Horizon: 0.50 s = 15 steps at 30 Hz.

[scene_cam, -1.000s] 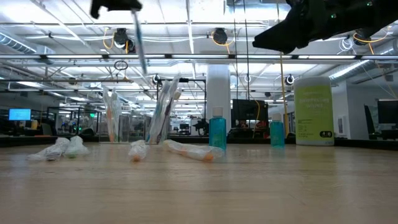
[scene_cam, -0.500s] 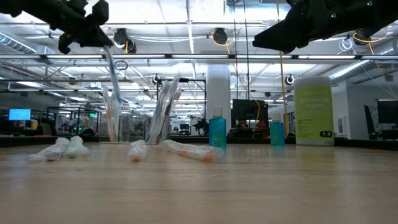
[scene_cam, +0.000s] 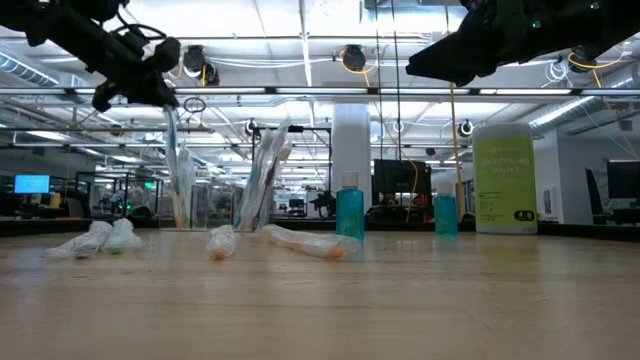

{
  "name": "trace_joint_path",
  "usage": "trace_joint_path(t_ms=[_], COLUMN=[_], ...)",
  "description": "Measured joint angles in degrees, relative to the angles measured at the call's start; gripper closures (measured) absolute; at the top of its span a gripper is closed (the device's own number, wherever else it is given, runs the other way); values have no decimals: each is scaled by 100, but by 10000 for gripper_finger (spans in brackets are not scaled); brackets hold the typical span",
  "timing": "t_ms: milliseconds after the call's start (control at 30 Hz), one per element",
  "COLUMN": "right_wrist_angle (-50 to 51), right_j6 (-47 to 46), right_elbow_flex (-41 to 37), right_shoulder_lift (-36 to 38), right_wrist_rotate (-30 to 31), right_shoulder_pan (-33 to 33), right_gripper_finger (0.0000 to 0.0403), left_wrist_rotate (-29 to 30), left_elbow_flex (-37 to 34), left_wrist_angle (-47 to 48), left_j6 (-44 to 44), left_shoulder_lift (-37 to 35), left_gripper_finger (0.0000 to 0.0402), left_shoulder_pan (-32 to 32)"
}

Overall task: Pick & Place toothbrushing station
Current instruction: Put the blue toothbrush into the transparent organizer

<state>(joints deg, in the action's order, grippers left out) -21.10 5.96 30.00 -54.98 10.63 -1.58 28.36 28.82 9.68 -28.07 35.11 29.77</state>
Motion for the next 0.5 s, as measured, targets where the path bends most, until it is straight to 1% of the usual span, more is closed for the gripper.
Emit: trace_joint_path(t_ms=[200, 500], right_wrist_angle=[0, 4], right_j6=[0, 2], right_elbow_flex=[0, 0], right_shoulder_lift=[0, 0], right_wrist_rotate=[0, 0], right_shoulder_pan=[0, -1], right_gripper_finger=[258, 259], left_wrist_rotate=[-334, -348], left_elbow_flex=[0, 0], left_wrist_angle=[39, 26], left_j6=[-111, -245], left_shoulder_lift=[331, 857], left_gripper_finger=[394, 393], left_shoulder_pan=[324, 513])
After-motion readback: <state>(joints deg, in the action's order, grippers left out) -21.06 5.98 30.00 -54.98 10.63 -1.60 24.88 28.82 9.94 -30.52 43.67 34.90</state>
